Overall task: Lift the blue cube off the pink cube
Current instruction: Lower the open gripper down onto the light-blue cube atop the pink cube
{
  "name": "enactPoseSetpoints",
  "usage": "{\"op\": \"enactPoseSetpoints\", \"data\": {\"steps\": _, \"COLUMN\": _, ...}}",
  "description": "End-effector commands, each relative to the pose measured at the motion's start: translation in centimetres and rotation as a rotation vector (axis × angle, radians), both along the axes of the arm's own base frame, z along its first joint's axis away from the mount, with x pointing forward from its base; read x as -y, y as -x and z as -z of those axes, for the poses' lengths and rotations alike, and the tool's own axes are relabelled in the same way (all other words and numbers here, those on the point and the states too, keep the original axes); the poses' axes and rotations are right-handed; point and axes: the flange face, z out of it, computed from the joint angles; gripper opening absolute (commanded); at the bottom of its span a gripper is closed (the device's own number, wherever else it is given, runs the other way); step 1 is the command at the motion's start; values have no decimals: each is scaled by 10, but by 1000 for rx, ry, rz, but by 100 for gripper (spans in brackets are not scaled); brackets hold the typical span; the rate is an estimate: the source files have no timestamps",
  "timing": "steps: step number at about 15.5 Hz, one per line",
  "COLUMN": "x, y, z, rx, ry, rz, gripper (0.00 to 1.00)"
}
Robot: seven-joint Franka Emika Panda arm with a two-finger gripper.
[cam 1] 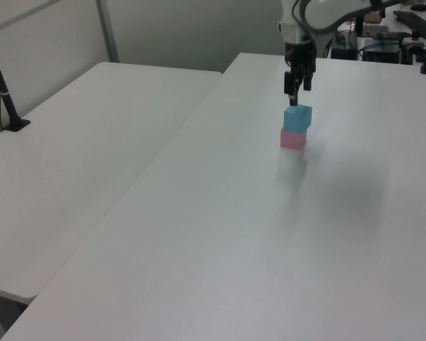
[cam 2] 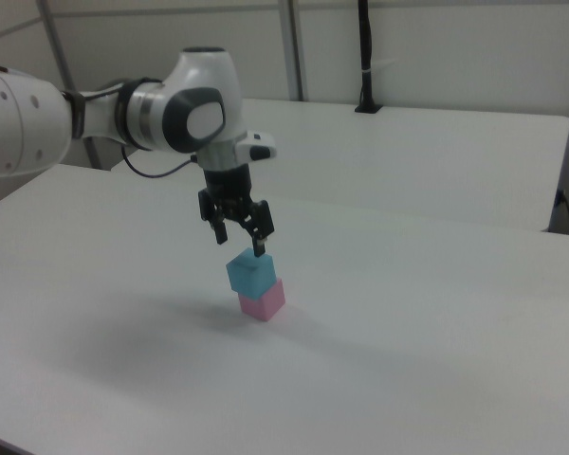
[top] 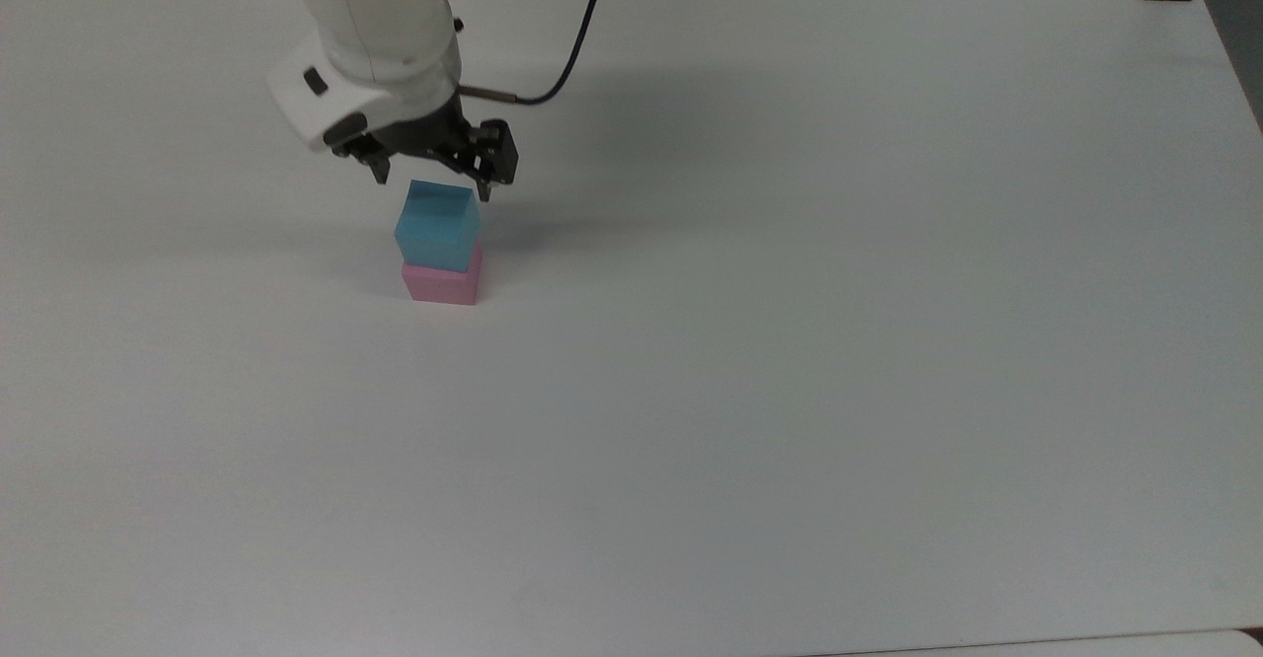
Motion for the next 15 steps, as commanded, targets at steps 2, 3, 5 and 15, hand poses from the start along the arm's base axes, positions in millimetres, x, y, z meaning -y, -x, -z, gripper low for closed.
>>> {"op": "enactPoseSetpoints", "data": {"steps": 2, "x": 0, "y": -1, "z": 24, "rx": -16, "ry": 27, "rz": -11, "gripper": 100}}
{"op": "enactPoseSetpoints", "data": {"steps": 3, "x": 1, "y": -1, "z": 30, "rx": -22, "ry": 42, "rz": -18, "gripper": 100}}
{"op": "enactPoseSetpoints", "data": {"steps": 5, "x": 4, "y": -2, "z": 33, "rx": -17, "ry": 59, "rz": -25, "gripper": 100}}
{"op": "enactPoseSetpoints", "data": {"steps": 15, "x": -6, "y": -4, "z": 33, "rx": -10, "ry": 59, "rz": -53, "gripper": 45}}
